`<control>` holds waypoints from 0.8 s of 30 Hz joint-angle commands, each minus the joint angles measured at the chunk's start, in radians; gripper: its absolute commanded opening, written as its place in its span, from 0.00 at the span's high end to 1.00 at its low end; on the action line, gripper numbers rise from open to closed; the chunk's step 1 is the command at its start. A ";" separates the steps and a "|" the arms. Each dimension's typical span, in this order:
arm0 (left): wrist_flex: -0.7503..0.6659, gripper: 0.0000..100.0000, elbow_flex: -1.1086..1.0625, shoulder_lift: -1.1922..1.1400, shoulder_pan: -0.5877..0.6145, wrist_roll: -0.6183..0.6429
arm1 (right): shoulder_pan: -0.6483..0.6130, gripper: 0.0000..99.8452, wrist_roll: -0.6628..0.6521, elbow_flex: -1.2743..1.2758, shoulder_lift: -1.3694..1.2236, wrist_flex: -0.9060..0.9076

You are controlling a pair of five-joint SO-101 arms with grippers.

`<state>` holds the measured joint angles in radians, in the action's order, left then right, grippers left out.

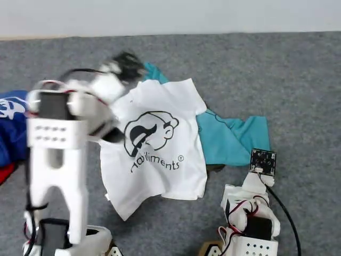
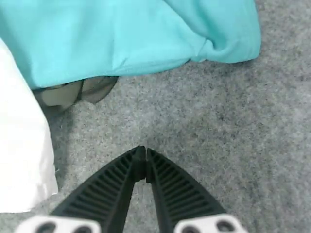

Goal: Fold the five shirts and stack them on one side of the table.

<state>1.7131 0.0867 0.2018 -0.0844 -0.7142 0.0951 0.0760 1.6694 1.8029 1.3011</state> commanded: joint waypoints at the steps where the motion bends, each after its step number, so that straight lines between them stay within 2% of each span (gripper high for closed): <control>1: -0.083 0.68 -0.021 -0.040 -0.103 0.051 | 0.012 0.99 -0.009 0.015 0.007 0.002; 7: -0.180 0.68 -0.024 -0.193 -0.219 0.083 | 0.012 0.99 -0.009 0.015 0.007 0.002; 12: -0.316 0.68 -0.019 -0.333 -0.269 0.115 | 0.012 0.99 -0.009 0.015 0.007 0.002; 19: -0.473 0.68 -0.018 -0.531 -0.284 0.124 | 0.012 0.99 -0.009 0.015 0.007 0.002; 24: -0.505 0.69 -0.018 -0.663 -0.276 0.124 | 0.012 0.99 -0.009 0.015 0.007 0.002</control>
<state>1.2344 0.0637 -0.4289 -0.3606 -0.5961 0.0951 0.0760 1.6694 1.8029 1.3011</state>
